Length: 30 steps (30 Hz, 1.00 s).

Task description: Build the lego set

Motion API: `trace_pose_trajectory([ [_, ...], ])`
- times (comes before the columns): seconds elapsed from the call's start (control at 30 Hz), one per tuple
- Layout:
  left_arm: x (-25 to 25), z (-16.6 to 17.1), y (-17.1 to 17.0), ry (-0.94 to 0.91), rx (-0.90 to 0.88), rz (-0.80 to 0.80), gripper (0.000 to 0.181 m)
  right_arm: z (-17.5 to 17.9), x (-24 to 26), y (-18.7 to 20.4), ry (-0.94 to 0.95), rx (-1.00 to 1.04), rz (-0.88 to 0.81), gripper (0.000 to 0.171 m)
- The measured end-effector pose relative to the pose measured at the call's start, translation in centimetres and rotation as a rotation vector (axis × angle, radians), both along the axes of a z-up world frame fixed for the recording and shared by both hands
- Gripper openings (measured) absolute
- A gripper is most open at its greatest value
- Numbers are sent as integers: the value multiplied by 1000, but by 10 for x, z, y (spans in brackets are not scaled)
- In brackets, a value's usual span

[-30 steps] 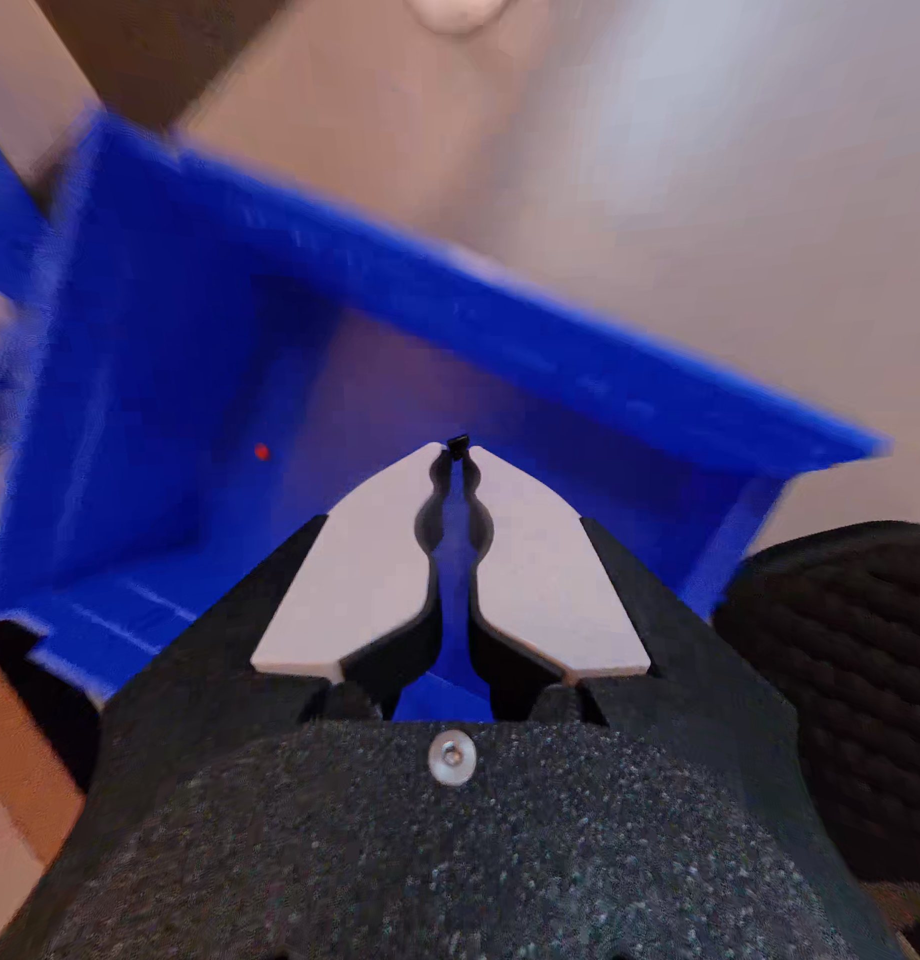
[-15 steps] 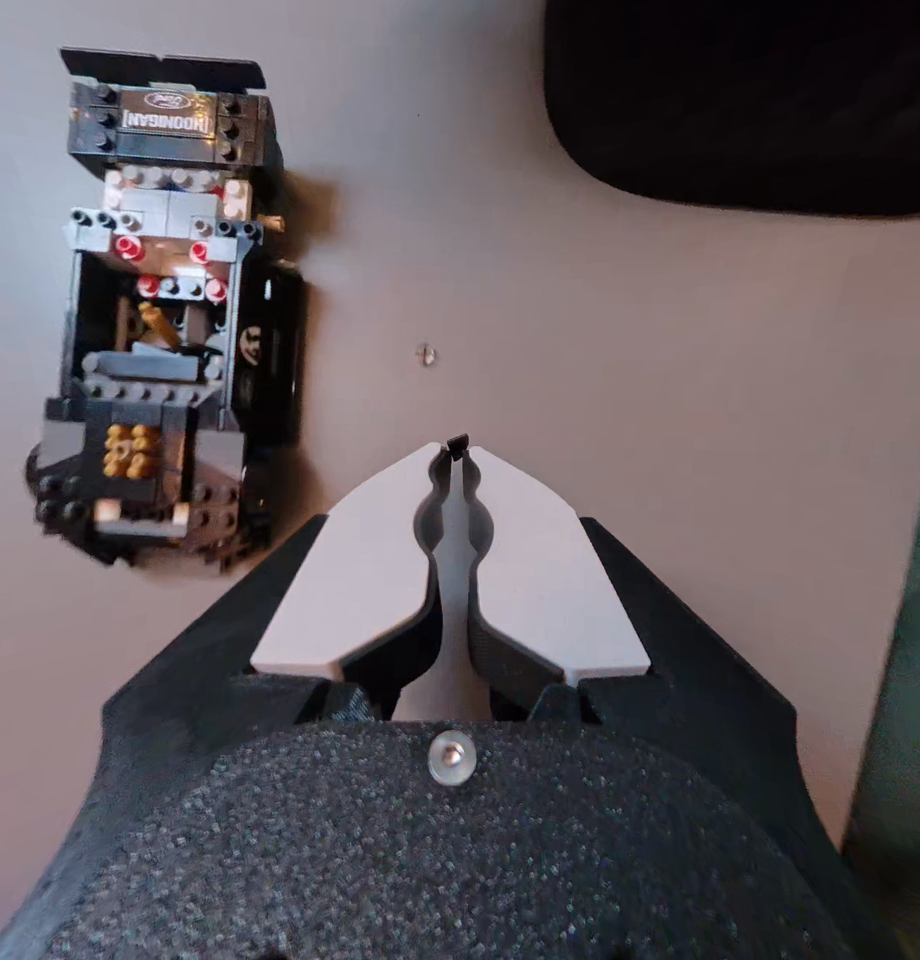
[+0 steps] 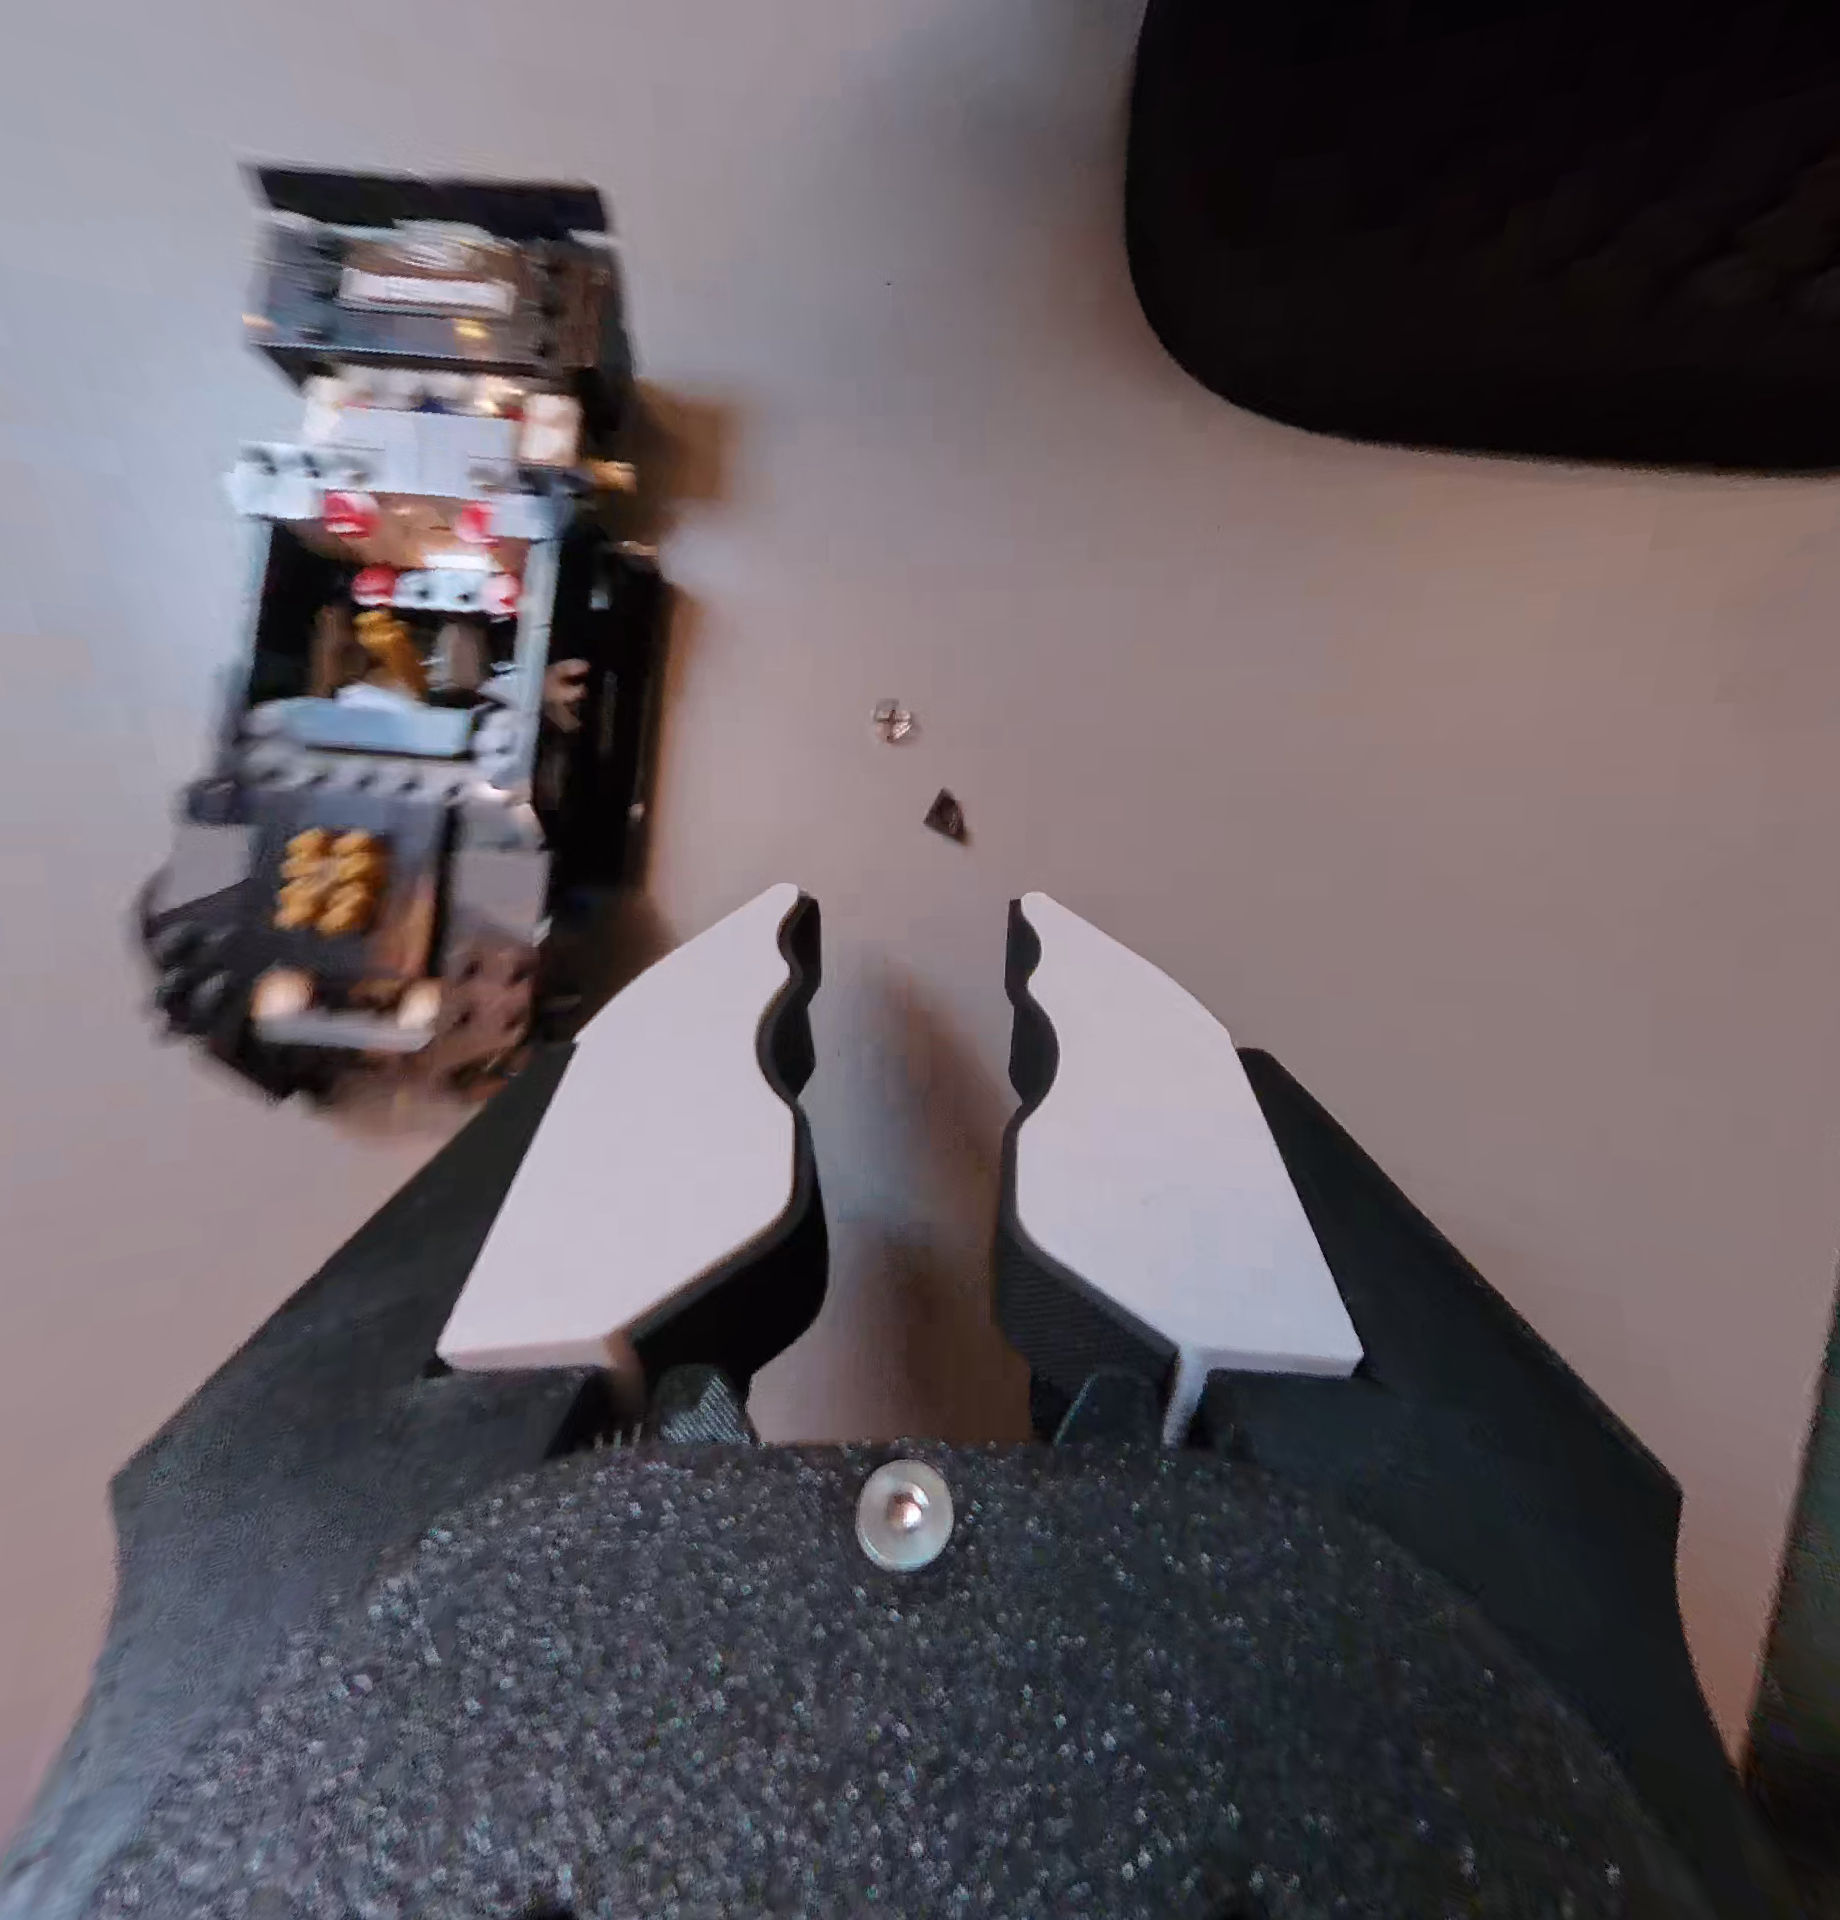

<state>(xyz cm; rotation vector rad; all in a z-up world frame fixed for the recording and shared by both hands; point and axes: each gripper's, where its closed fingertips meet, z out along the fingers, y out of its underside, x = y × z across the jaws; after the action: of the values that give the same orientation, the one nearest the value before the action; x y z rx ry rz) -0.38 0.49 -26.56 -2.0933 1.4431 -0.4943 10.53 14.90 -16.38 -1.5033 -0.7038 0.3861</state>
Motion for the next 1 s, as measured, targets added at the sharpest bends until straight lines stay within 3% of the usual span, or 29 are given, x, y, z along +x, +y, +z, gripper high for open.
trace_pose_trajectory([
  [0.13, -70, 80, 22, -104, 179, 227, 28, 1, 2, 2, 16, -6, -5, 0],
  [0.23, -185, 144, 56, -54, 365, 558, 20, -3, 0, 2, 32, -34, 5, 0],
  [0.3, -267, 158, 69, 102, 385, 719, 20, -3, -1, 1, 44, -45, 13, 0],
  [0.43, -386, 105, 74, 357, 22, 903, 24, 0, -2, -1, 40, -31, 14, 0],
  [0.53, -419, 53, 75, 320, -237, 1070, 21, 0, -3, -2, 37, -28, 14, 0],
  [0.67, -432, 21, 82, 287, -312, 1231, 11, -2, -4, -2, 49, -44, 25, 0],
  [0.8, -434, 5, 85, 287, -377, 1316, 22, 0, -6, -4, 55, -42, 39, 0],
  [1.0, -441, -15, 81, 370, -441, 1379, 21, 5, -3, -4, 25, 2, 18, 0],
])
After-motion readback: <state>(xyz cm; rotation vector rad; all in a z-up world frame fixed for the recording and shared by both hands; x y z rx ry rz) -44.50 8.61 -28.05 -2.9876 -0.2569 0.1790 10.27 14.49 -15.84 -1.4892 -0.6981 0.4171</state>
